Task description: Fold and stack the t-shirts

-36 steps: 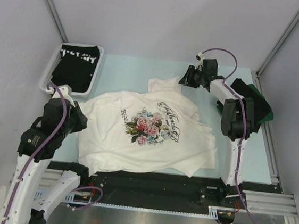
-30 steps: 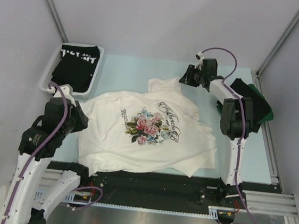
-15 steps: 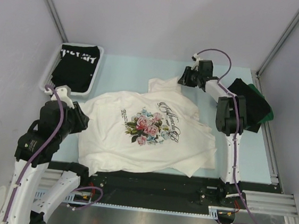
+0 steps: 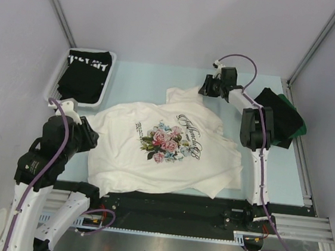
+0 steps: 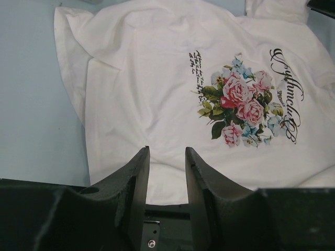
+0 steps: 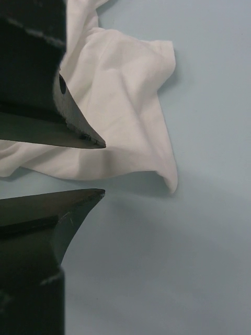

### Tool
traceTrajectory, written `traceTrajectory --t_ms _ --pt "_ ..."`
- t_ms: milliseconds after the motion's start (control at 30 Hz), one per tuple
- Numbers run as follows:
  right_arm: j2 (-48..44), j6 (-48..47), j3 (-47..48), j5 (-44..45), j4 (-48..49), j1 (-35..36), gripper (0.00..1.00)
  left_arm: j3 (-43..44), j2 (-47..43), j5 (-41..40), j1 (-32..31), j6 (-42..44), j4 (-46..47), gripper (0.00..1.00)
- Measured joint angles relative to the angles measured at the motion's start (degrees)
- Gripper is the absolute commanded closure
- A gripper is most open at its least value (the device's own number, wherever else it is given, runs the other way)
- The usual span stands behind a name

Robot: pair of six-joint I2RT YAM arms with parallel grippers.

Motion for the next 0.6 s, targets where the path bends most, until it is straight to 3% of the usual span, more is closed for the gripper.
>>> traceTrajectory --t_ms 133,200,367,600 --pt "1.51 -0.61 0.55 0.11 -0.26 0.07 0.60 0.00 -0.24 0.00 0.00 0.00 -0.31 0.62" --pt "2.10 -0.85 1.42 0.07 -0.24 0.15 0.66 0.00 -0.48 0.00 0.00 0.00 -0.44 0.61" --pt "3.43 -1.33 3.06 -0.02 -0.79 0.48 1.00 0.00 -0.90 -0.02 0.00 0.00 -0.74 0.61" --pt "6.12 -0.74 7.56 0.13 -1.99 0.63 1.00 0.00 -0.87 0.00 0.00 0.02 -1.09 0.61"
